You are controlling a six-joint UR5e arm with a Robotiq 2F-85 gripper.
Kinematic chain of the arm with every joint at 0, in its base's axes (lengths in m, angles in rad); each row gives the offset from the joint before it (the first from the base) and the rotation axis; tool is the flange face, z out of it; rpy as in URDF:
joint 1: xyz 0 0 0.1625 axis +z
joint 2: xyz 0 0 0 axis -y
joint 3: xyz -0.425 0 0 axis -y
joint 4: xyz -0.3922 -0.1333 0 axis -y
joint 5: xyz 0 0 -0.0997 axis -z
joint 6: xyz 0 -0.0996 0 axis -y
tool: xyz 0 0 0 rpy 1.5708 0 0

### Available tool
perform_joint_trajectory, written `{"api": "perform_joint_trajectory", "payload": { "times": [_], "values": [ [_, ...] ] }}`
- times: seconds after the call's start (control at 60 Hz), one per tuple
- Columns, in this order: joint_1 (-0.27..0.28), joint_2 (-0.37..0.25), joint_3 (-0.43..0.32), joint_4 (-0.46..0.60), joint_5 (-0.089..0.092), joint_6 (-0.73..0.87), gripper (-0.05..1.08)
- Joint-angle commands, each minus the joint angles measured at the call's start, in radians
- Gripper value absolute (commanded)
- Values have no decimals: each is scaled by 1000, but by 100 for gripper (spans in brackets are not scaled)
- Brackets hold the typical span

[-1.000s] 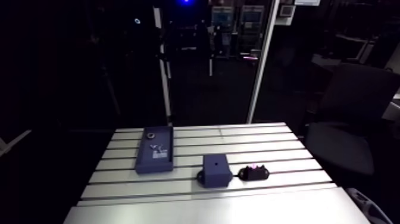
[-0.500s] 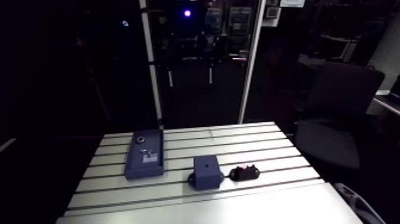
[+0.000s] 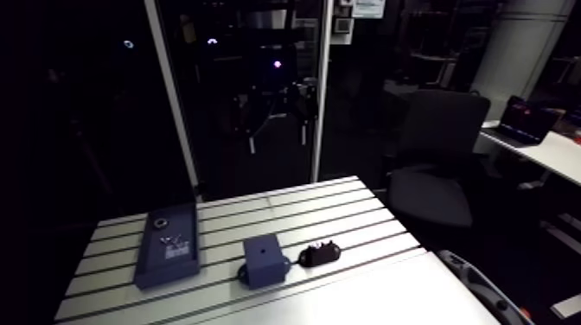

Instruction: Pick up the M10 bolt and insert it into the hole until fully seated.

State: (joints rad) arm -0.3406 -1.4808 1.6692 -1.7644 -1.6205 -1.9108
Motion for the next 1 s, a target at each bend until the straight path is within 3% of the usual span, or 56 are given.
{"api": "perform_joint_trajectory", "payload": {
  "times": [0.017, 0.15, 0.283, 0.55, 0.7, 1.0],
  "values": [
    [-79, -8, 111, -144, 4, -88, 1],
    [-108, -7, 162, -189, 6, -99, 1],
    [-127, -1, 220, -274, 33, -103, 1],
    [-150, 10, 280, -360, 35, -120, 1],
    [-172, 33, 315, -406, 68, -138, 1],
    [-186, 53, 371, -468, 83, -177, 1]
  ]
}}
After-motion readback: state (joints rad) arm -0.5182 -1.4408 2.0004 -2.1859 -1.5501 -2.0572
